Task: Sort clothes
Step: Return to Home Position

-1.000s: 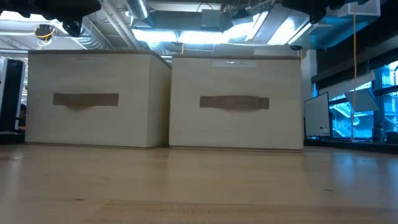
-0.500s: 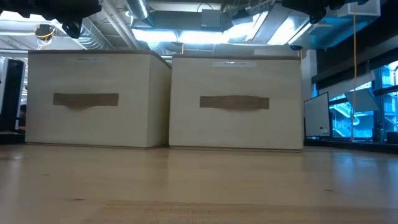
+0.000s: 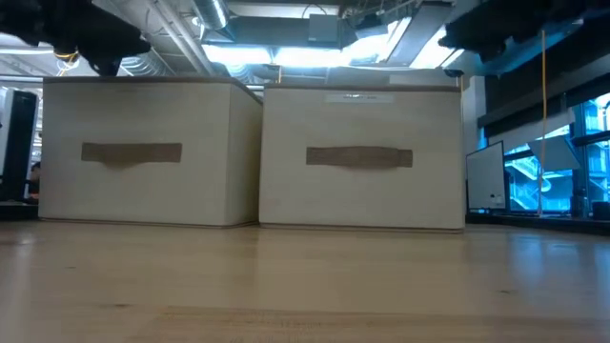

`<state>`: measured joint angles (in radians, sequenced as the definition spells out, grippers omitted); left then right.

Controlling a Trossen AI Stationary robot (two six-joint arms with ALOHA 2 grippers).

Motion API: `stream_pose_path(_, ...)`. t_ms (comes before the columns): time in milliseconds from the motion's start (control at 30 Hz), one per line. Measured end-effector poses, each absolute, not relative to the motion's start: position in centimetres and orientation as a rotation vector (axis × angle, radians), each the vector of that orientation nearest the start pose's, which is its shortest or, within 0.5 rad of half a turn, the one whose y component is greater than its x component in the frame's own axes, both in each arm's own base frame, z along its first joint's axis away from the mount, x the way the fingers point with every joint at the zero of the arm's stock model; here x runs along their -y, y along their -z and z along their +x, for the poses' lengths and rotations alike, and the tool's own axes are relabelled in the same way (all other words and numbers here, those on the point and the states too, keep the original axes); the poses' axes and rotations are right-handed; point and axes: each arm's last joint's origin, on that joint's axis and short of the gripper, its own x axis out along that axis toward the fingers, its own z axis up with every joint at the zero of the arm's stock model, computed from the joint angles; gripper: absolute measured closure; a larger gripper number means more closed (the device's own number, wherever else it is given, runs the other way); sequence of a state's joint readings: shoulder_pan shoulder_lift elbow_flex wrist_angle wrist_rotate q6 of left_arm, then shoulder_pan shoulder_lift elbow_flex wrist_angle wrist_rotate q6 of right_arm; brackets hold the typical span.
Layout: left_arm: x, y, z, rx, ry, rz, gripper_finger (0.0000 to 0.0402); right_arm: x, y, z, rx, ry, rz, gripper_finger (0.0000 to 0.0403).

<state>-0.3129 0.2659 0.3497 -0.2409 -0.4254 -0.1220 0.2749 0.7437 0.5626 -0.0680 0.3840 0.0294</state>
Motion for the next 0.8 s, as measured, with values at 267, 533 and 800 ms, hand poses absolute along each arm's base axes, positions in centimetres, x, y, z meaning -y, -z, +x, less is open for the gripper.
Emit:
stream_pose_path(267,2.2,-21.8,9.3,-0.021,-0.046,-0.084,0.0310,-3.4,-23.7,16.1,-0.206,0.106,0.009,0.0240)
stream_pose_path(533,2.2,-20.8,8.7,0.062,0.000,-0.087,0.0313,-3.2,-21.1,15.0,-0.135,0.096,0.035,0.0240)
stream_pose_path(800,2.3,-19.4,8.7,0.084,0.005,-0.073,0.0313,-3.0,-20.3,14.4,-0.132,0.081,0.061,0.0240)
